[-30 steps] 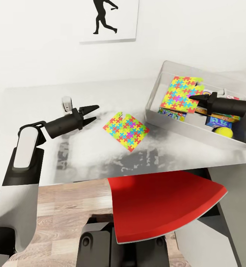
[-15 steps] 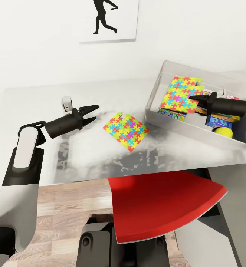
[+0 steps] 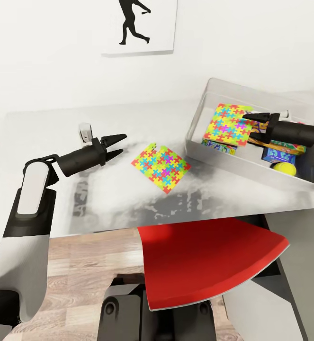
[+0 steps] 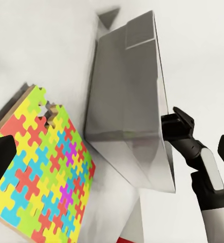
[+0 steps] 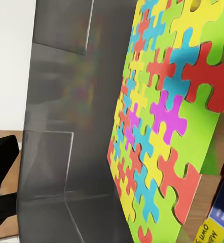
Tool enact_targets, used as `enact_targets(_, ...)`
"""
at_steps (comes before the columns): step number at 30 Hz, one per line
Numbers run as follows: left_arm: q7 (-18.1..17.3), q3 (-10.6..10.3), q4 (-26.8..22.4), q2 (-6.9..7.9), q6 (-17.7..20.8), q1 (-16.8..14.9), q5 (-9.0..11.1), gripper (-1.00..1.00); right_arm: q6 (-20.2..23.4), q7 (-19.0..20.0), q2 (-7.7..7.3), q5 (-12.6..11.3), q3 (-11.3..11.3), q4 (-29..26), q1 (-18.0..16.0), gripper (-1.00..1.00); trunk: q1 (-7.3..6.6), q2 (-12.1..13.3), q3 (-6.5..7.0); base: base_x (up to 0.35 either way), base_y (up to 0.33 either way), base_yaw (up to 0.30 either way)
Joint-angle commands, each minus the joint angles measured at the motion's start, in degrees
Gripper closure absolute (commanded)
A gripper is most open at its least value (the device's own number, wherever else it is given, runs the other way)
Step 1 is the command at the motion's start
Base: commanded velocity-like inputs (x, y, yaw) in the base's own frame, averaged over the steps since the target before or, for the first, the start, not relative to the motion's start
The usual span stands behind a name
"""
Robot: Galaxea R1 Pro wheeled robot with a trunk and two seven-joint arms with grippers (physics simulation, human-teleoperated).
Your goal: Put all the toys in the child's room - the three board games (two on the bed and one on the table), the two jigsaw puzzles on the table, and the tennis ball on the table - inside the toy box on the table in the child's room.
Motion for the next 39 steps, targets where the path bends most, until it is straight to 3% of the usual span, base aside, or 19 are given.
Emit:
enact_targets(1,-0.6,0.1,0.0,-0.01,0.2,0.0,-0.6,-1.00,0.0,0.2,-0.08,4.1,0.2,1.5,-0.1,-1.00,0.19,-0.1,-0.07,0.000,0.000,0.000)
enact_targets(14,-0.6,0.1,-0.1,0.00,0.2,0.0,-0.6,-1.00,0.0,0.3,-0.41,4.1,0.1,1.1,-0.1,-1.00,0.19,-0.1,-0.07,0.000,0.000,0.000)
enact_targets(20,-0.6,0.1,-0.2,0.01,0.2,0.0,-0.6,-1.00,0.0,0.3,-1.33,4.2,0.0,0.4,-0.1,-1.00,0.19,-0.1,-0.07,0.000,0.000,0.000)
enact_targets(22,-0.6,0.1,-0.2,0.08,0.2,0.0,-0.6,-1.00,0.0,0.3,-2.40,4.1,-0.1,-1.0,0.0,-1.00,0.19,-0.1,-0.07,0.000,0.000,0.000)
enact_targets(33,-0.6,0.1,-0.6,0.39,0.1,0.5,-0.3,-1.00,0.0,0.2,-4.20,4.1,-0.3,-11.2,0.9,-1.00,0.19,-0.1,-0.07,0.000,0.000,0.000)
enact_targets(39,-0.7,0.1,-0.7,0.47,0.1,0.6,-0.3,-1.00,0.0,-0.2,-4.77,4.1,-0.1,-13.9,1.1,-1.00,0.19,-0.1,-0.07,0.000,0.000,0.000)
